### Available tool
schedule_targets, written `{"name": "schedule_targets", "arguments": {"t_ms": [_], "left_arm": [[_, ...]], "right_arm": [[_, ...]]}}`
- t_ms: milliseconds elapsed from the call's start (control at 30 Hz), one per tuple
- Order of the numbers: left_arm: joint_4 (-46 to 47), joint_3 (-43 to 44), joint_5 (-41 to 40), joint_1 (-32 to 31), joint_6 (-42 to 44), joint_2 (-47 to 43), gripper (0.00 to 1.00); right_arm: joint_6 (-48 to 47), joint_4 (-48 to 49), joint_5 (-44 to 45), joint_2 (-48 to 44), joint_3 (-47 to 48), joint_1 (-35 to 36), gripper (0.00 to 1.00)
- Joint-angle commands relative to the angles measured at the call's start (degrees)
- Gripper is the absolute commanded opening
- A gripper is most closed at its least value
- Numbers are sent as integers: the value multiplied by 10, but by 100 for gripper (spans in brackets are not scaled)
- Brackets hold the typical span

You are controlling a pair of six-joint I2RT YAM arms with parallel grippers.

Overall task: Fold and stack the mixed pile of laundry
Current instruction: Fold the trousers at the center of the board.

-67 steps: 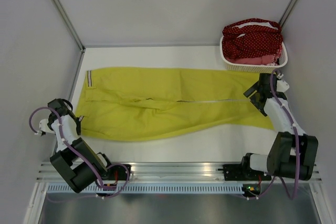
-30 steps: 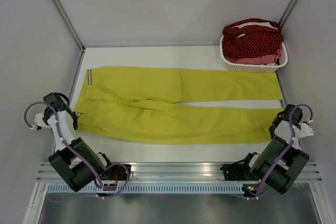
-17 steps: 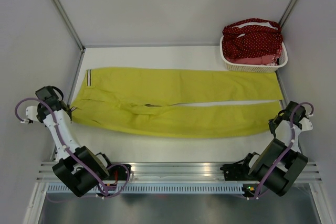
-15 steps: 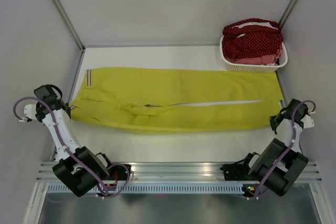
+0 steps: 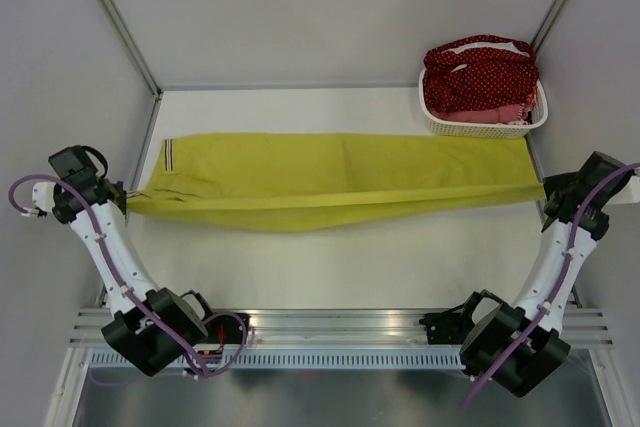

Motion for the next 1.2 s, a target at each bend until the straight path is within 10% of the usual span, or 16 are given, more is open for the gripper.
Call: {"name": "schedule_targets", "arguments": {"t_ms": [0,400,1167], "left_arm": [[-9,61,-78,7,16,-22,2],[-146,122,-202,-16,-43,-46,2],[55,166,-155,-61,-28,198,2]], "right_arm": [[11,-5,41,-29,60,-9,0],[-27,-63,204,-82,109,59,0],[-76,111,204,131,108,153,0]]}}
